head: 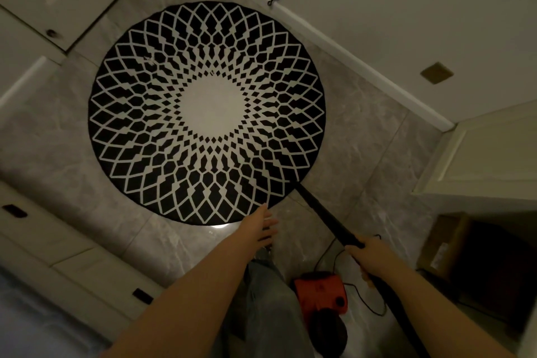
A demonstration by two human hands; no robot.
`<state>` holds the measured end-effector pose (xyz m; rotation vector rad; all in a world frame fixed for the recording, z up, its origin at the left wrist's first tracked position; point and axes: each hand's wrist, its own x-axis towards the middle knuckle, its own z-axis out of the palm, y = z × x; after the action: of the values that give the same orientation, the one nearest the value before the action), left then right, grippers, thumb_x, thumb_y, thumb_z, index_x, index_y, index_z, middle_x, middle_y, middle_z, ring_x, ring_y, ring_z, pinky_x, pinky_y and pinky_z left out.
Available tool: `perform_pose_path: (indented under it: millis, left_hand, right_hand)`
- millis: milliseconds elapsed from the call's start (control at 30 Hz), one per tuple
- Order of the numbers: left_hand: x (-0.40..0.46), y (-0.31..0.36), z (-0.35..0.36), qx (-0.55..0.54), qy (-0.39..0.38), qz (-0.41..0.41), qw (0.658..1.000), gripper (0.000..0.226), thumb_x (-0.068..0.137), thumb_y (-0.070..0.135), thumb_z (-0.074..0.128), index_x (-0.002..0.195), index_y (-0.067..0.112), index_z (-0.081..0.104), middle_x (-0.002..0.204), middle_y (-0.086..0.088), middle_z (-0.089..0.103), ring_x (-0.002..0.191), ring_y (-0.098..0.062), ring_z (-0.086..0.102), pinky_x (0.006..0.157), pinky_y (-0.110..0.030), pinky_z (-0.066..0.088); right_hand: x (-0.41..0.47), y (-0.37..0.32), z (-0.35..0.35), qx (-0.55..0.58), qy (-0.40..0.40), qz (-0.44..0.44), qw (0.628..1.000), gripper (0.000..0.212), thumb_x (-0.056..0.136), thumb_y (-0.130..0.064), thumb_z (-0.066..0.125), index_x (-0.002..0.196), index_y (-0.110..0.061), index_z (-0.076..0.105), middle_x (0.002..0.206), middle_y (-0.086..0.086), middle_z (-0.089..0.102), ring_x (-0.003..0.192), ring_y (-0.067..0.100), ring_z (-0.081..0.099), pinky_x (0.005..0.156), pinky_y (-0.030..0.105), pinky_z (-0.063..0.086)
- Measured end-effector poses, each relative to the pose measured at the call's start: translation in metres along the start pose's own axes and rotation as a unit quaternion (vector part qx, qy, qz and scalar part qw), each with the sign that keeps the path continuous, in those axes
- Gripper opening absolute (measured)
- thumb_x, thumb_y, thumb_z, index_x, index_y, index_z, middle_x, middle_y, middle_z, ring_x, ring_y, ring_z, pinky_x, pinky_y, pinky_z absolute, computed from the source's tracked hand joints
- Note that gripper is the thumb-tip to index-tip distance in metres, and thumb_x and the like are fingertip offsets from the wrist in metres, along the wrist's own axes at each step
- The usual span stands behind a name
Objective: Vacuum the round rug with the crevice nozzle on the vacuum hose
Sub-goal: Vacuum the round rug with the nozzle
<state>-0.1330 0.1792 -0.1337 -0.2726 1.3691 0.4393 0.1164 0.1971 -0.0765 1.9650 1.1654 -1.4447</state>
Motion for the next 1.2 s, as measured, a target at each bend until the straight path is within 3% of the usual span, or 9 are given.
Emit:
perform_pose_path:
  millis: [133, 267, 400, 500, 633, 733, 833, 1033, 1200]
  left_hand:
    - [0.002, 0.002, 0.005, 0.015, -0.017, -0.005, 1.000, 0.046, 0.099, 0.039, 0.043, 0.134, 0.010, 0.050, 0.131, -0.011, 0.057, 0.105, -0.023, 0.058, 0.089, -0.037, 0.045]
    - [-0.001, 0.001, 0.010, 0.021, -0.016, -0.007, 1.000, 0.036, 0.099, 0.040, 0.043, 0.118, 0.013, 0.057, 0.117, -0.008, 0.062, 0.090, -0.018, 0.060, 0.075, -0.031, 0.049]
    - [0.000, -0.001, 0.015, 0.035, 0.005, -0.002, 0.999, 0.048, 0.099, 0.041, 0.042, 0.136, 0.011, 0.049, 0.132, -0.011, 0.058, 0.111, -0.025, 0.057, 0.090, -0.037, 0.047]
    - [-0.006, 0.002, 0.023, 0.037, 0.011, -0.001, 0.999, 0.050, 0.100, 0.040, 0.041, 0.139, 0.010, 0.047, 0.134, -0.011, 0.057, 0.114, -0.026, 0.056, 0.096, -0.039, 0.043]
    - [-0.011, 0.010, 0.030, 0.043, 0.001, 0.008, 0.999, 0.050, 0.100, 0.039, 0.041, 0.140, 0.009, 0.046, 0.133, -0.009, 0.057, 0.119, -0.026, 0.054, 0.101, -0.040, 0.039]
    - [-0.013, 0.018, 0.031, 0.039, -0.004, 0.027, 0.999, 0.047, 0.099, 0.039, 0.041, 0.136, 0.011, 0.049, 0.112, -0.004, 0.063, 0.109, -0.022, 0.058, 0.101, -0.040, 0.043]
    - [-0.019, 0.026, 0.026, 0.029, -0.010, 0.030, 0.999, 0.045, 0.099, 0.041, 0.042, 0.133, 0.013, 0.051, 0.102, -0.001, 0.064, 0.105, -0.022, 0.059, 0.103, -0.043, 0.044]
    - [-0.015, 0.051, 0.009, 0.032, -0.021, 0.031, 0.999, 0.047, 0.099, 0.041, 0.042, 0.136, 0.012, 0.049, 0.135, -0.008, 0.057, 0.111, -0.024, 0.058, 0.101, -0.041, 0.044]
    - [-0.015, 0.089, -0.011, 0.027, -0.032, 0.024, 0.999, 0.047, 0.099, 0.037, 0.043, 0.138, 0.011, 0.048, 0.134, -0.009, 0.057, 0.111, -0.024, 0.056, 0.090, -0.038, 0.045]
  right_hand:
    - [0.006, 0.013, -0.009, 0.046, 0.009, 0.011, 0.999, 0.035, 0.094, -0.024, 0.058, 0.128, -0.016, 0.059, 0.054, 0.007, 0.058, 0.043, 0.017, 0.053, 0.039, 0.023, 0.044]
    - [0.005, 0.026, -0.020, 0.080, 0.020, 0.034, 0.996, 0.035, 0.095, -0.023, 0.057, 0.128, -0.012, 0.057, 0.062, 0.016, 0.057, 0.038, 0.020, 0.051, 0.038, 0.025, 0.045]
    - [0.003, 0.042, -0.040, 0.089, 0.062, 0.039, 0.993, 0.041, 0.096, -0.021, 0.055, 0.136, -0.015, 0.050, 0.050, 0.011, 0.052, 0.033, 0.017, 0.051, 0.041, 0.027, 0.046]
    - [0.003, 0.038, -0.050, 0.086, 0.063, 0.025, 0.994, 0.041, 0.095, -0.025, 0.055, 0.136, -0.019, 0.051, 0.044, 0.007, 0.054, 0.036, 0.020, 0.054, 0.047, 0.030, 0.049]
    - [0.004, 0.009, -0.050, 0.089, 0.047, -0.013, 0.995, 0.042, 0.095, -0.029, 0.055, 0.137, -0.025, 0.050, 0.054, 0.007, 0.058, 0.041, 0.017, 0.055, 0.041, 0.024, 0.046]
    - [0.013, -0.020, -0.047, 0.083, 0.051, -0.046, 0.994, 0.043, 0.095, -0.029, 0.055, 0.138, -0.023, 0.052, 0.067, -0.002, 0.055, 0.048, 0.010, 0.056, 0.042, 0.020, 0.043]
    - [0.020, -0.051, -0.045, 0.075, 0.047, -0.053, 0.995, 0.045, 0.094, -0.031, 0.055, 0.138, -0.022, 0.050, 0.073, 0.002, 0.057, 0.058, 0.016, 0.056, 0.050, 0.024, 0.044]
    - [0.032, -0.111, -0.027, 0.093, 0.039, -0.080, 0.992, 0.040, 0.094, -0.021, 0.052, 0.134, -0.020, 0.051, 0.067, 0.008, 0.056, 0.055, 0.020, 0.055, 0.052, 0.026, 0.047]
    - [0.044, -0.169, -0.008, 0.151, 0.061, -0.079, 0.983, 0.051, 0.093, -0.014, 0.052, 0.142, -0.023, 0.041, 0.069, 0.012, 0.056, 0.057, 0.022, 0.056, 0.051, 0.029, 0.049]
